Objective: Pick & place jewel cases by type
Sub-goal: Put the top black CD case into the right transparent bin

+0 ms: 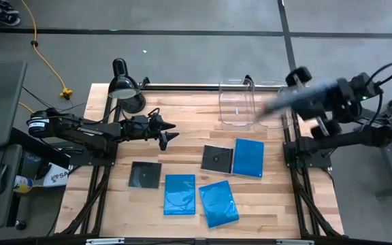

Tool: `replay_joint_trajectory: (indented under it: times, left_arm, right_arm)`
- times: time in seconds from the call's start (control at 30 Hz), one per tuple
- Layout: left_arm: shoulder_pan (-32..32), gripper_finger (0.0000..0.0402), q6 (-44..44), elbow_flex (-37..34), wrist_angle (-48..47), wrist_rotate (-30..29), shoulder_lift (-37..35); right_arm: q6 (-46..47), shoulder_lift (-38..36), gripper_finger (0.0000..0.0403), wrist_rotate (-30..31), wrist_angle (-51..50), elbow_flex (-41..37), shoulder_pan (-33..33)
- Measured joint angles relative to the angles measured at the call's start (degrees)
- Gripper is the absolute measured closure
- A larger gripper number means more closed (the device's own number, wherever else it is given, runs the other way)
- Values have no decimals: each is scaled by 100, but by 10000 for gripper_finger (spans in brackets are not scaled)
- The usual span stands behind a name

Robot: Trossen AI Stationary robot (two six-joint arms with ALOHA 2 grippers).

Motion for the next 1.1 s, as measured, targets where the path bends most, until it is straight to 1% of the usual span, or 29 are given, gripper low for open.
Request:
replay_joint_trajectory:
  times: [0.1,0.2,0.37,0.5,0.63,0.77,0.83,0.97,1.1]
  left_arm:
    - [0,166,-1,0,1,0,0]
    - [0,166,-1,0,1,7,0]
    - [0,166,-1,0,-1,13,0]
    - [0,166,-1,0,-5,13,0]
    - [0,166,-7,0,-136,12,0]
    - [0,166,-58,0,-401,11,2]
    - [0,166,-74,0,-475,11,2]
    - [0,166,-78,0,-469,7,2]
    - [0,166,-55,0,-467,-6,2]
  right_arm:
    - [-107,-89,387,1264,-538,0,-96]
    - [-160,-116,395,2399,-1004,0,-137]
    - [-25,-109,387,4449,-1808,-2,-140]
    - [170,-118,393,5612,-2484,-2,-143]
    - [510,-112,393,6333,-3230,-2,-177]
    - [1141,-118,389,6863,-4122,-2,-294]
    - [1462,-116,395,7044,-4659,-2,-366]
    - [2351,-151,392,7341,-5889,-2,-575]
    - [3334,-153,386,7316,-7188,-2,-862]
